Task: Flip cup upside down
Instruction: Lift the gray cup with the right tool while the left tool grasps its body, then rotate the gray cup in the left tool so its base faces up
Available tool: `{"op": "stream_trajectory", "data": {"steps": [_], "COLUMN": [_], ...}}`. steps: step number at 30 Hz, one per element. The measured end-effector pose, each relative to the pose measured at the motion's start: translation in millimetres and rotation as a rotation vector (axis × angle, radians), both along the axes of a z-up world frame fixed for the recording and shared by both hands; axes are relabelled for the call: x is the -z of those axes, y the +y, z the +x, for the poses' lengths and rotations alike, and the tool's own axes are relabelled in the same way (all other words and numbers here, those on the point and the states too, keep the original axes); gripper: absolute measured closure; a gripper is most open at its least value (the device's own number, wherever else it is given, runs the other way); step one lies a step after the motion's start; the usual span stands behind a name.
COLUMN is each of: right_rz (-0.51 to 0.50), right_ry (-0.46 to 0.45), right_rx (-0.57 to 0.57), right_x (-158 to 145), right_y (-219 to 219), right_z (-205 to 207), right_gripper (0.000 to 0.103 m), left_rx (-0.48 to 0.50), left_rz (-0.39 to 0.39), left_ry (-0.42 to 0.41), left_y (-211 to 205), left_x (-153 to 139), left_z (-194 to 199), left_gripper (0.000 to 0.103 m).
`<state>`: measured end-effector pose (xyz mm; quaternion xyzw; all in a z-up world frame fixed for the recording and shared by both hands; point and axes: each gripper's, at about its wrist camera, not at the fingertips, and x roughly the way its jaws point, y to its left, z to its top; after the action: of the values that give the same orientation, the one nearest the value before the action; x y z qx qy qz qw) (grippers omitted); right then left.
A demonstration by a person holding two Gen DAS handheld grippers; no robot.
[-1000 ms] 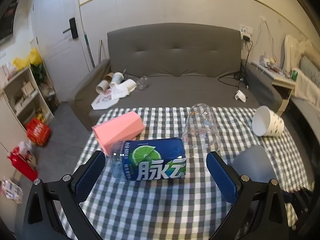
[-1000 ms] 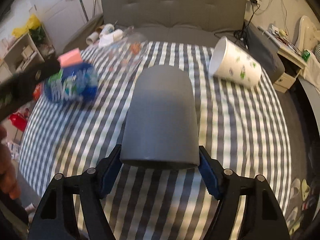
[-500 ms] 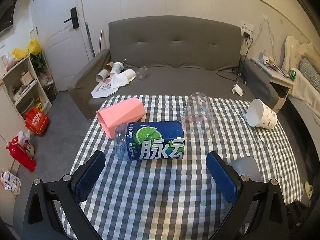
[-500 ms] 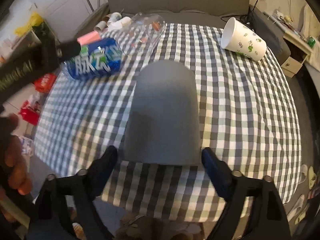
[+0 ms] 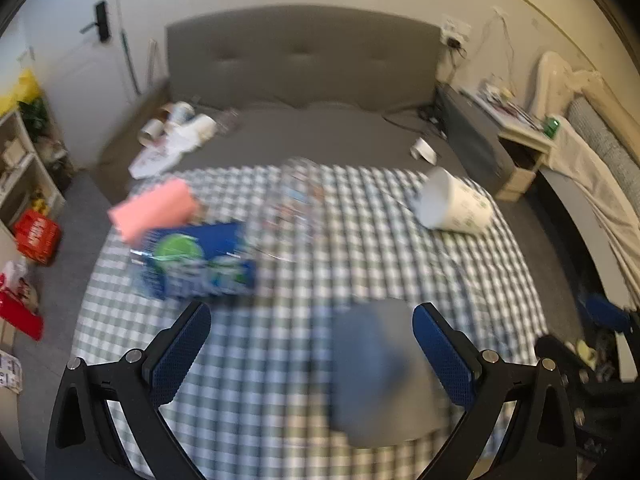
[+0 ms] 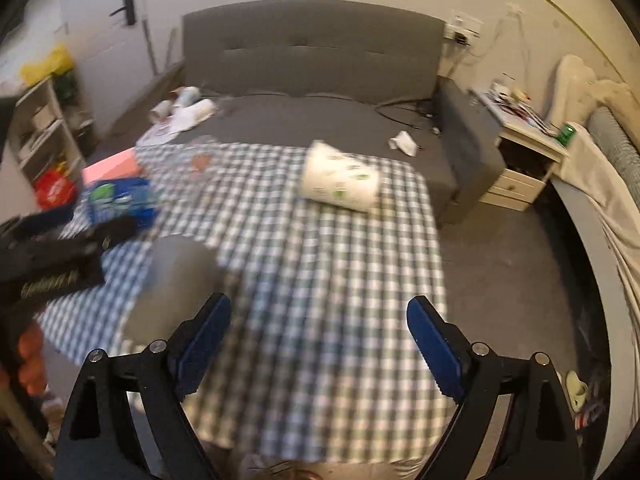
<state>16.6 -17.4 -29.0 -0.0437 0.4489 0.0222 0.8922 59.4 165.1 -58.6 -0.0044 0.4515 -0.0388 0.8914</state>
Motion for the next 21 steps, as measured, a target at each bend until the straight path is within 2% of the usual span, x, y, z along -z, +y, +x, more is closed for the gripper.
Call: {"op": "stream_trajectory", "data": {"steps": [3, 8, 12, 14, 18, 19, 21], "right_rz": [-0.046, -0.061, -0.084, -0.094, -0.085, -0.082, -0.081], "right_ry": [-0.020, -0.021, -0.005, 0.002, 0.007, 0.005, 0.000], "right_rx": [0.050, 0.079, 0.056, 0.048, 0.050, 0.051, 0.052], "right_x": [0.5, 9.1, 20.2, 23.9, 27.0, 26.6, 25.4], "right_y": [-18.2, -31.7, -29.6, -29.5, -31.1, -31.4, -31.0], "right_z": [10.5, 21.2, 30.3, 33.7, 37.4, 37.2, 37.1], "right_gripper": [0.013, 0.013, 0.013, 0.013, 0.013, 0.013, 0.013], "left_rx": [0.033, 0.045, 0.012, -0.003, -0.001, 0.010, 0.027], "left_rz": [-0.010, -0.016, -0.091, -0.124, -0.198, -0.225, -0.229], "left_ry": [0.072, 0.162, 0.260, 0.298, 0.384, 0.397, 0.402], "left_y": [-21.4, -33.2, -26.5, -22.3, -18.0, -18.0, -19.0], "left_x": [14.4, 37.1, 55.9, 63.7, 76.2, 76.3, 73.1], "left_z": [9.3, 24.7, 39.0, 44.0, 47.3, 47.1, 45.3], "left_gripper": [0.000, 0.001, 0.001, 0.012, 0.023, 0.030, 0.030]}}
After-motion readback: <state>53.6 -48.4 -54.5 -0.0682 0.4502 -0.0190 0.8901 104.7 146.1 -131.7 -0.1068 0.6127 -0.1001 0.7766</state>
